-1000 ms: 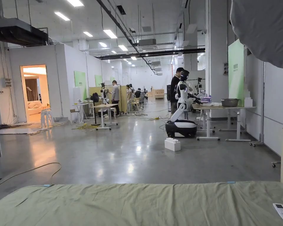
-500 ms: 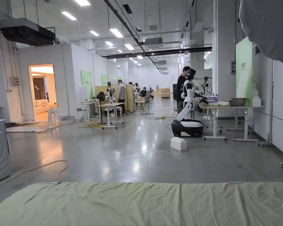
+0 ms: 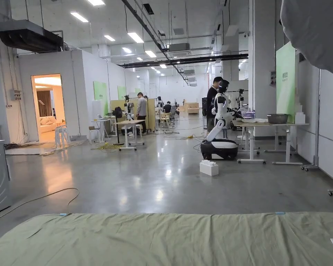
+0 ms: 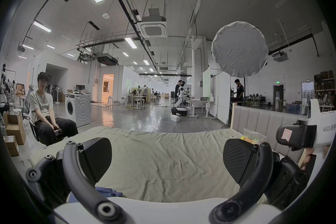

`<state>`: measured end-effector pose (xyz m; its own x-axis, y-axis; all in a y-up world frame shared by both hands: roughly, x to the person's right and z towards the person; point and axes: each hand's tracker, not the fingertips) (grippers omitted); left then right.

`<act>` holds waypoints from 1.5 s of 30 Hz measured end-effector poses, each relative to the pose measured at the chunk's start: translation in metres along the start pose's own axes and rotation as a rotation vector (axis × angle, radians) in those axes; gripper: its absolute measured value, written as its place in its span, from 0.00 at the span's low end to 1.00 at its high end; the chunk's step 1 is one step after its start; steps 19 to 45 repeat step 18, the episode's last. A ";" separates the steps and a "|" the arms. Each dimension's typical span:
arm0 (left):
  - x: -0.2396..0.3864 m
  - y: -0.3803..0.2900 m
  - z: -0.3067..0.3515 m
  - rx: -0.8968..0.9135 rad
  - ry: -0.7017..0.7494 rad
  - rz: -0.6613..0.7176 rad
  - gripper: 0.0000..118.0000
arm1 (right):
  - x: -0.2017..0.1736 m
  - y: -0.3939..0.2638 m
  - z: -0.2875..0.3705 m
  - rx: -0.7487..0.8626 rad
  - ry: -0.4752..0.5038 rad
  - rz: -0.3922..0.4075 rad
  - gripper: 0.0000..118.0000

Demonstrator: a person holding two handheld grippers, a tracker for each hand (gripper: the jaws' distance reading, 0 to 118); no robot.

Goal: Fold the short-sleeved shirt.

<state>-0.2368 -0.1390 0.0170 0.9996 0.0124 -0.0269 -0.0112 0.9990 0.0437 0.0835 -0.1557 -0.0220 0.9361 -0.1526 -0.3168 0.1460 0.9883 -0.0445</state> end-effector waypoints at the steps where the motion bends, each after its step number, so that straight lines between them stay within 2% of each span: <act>1: 0.000 0.000 0.000 -0.001 -0.006 0.002 1.00 | -0.003 0.001 0.000 -0.012 -0.049 0.010 1.00; 2: 0.000 -0.001 -0.001 -0.005 -0.009 0.006 1.00 | -0.005 0.002 0.000 -0.001 -0.067 0.030 1.00; 4: 0.000 -0.002 -0.002 -0.007 -0.014 0.017 1.00 | 0.000 -0.005 -0.002 -0.055 -0.074 -0.024 1.00; 9: 0.000 -0.001 -0.003 -0.003 -0.024 -0.019 1.00 | 0.001 -0.001 -0.002 -0.048 -0.075 -0.014 1.00; 15: -0.004 -0.001 -0.004 0.000 -0.017 0.016 1.00 | -0.008 -0.009 -0.006 -0.093 -0.093 0.069 1.00; 18: -0.004 -0.003 -0.005 -0.012 -0.024 0.000 1.00 | -0.012 -0.010 -0.008 -0.102 -0.066 0.105 1.00; 45: -0.004 -0.003 -0.005 -0.012 -0.024 0.000 1.00 | -0.012 -0.010 -0.008 -0.102 -0.066 0.105 1.00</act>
